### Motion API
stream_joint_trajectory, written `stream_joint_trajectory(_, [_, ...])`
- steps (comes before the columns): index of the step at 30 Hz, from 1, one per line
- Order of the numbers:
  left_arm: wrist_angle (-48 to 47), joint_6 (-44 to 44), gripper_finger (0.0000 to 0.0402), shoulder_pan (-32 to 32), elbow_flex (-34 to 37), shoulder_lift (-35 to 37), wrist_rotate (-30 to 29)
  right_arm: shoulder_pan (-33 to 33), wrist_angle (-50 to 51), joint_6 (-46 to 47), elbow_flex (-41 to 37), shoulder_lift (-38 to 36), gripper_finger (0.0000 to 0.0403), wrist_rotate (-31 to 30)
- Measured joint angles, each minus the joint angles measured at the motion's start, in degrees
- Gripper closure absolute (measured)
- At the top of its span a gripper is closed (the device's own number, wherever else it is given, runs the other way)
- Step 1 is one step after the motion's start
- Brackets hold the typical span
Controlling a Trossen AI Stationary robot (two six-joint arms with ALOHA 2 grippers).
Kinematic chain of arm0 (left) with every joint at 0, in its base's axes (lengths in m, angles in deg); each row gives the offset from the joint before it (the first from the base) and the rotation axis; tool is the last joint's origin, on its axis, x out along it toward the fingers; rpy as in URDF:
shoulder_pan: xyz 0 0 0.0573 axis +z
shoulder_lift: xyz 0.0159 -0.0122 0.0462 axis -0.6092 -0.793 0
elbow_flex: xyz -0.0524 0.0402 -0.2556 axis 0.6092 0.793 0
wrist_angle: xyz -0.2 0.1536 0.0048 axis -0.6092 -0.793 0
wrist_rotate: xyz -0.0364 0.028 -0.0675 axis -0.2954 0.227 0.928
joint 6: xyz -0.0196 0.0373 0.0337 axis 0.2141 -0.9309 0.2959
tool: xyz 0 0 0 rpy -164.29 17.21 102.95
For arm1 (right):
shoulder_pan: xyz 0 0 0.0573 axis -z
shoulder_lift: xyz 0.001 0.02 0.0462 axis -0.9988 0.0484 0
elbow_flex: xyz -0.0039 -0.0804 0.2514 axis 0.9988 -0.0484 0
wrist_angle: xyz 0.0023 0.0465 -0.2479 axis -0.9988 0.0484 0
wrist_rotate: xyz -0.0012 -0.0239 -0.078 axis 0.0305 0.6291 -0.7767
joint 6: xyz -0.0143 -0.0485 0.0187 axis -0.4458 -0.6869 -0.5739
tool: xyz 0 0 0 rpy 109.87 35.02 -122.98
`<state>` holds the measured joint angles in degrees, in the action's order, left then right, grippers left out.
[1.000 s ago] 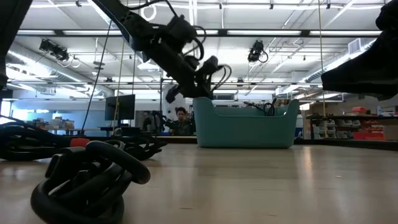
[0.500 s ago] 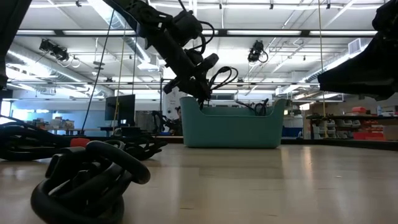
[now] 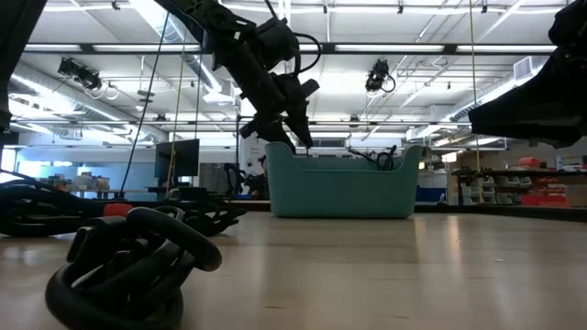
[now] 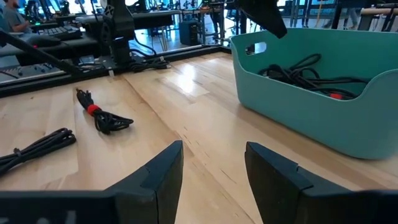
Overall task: Pick and place USB-C Cables
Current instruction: Put the black charger cable into the blue bin
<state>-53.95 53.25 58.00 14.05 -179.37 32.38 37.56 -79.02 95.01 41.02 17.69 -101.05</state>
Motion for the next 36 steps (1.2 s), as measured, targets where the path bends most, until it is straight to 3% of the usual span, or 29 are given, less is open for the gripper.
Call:
stream_joint_trajectory(4, [-4.0, -4.7, 0.0169, -0.1, -3.2, 1.3, 2.5, 0.0, 0.0, 0.0, 0.0, 0.0, 0.0226, 1.6])
stream_joint_trajectory(9, [-9.7, -13.8, 0.0174, -2.9, -6.5, 5.1, 0.4, 0.5, -0.4, 0.1, 0.5, -1.9, 0.0231, 6.2])
stream_joint_trajectory(12, [-8.5, -17.9, 0.0189, -6.5, -3.9, 8.2, -4.1, 2.0, 0.0, -1.4, 1.9, -4.7, 0.0241, 9.9])
stream_joint_trajectory(17, [-0.3, -18.5, 0.0214, -13.7, 7.6, 12.1, -11.5, 6.6, 7.8, -4.9, 6.1, -10.4, 0.0257, 19.9])
stream_joint_trajectory(21, [10.3, -16.8, 0.0229, -19.7, 17.0, 15.4, -15.7, 11.4, 31.9, 6.2, 13.6, -15.1, 0.0266, 32.5])
stream_joint_trajectory(25, [13.6, -16.6, 0.0239, -24.6, 23.8, 19.3, -23.0, 16.0, 62.6, 24.0, 23.3, -16.2, 0.0269, 47.3])
stream_joint_trajectory(28, [13.3, -15.3, 0.0246, -27.3, 28.0, 22.1, -30.6, 19.4, 78.4, 36.5, 28.4, -15.0, 0.0269, 59.9])
stream_joint_trajectory(32, [13.5, -13.5, 0.0252, -29.2, 32.9, 25.1, -35.0, 22.3, 86.7, 42.4, 29.7, -13.0, 0.0259, 78.8])
stream_joint_trajectory(36, [15.7, -12.8, 0.0258, -29.4, 36.7, 26.6, -35.1, 22.5, 87.7, 46.7, 28.2, -11.0, 0.0222, 88.2])
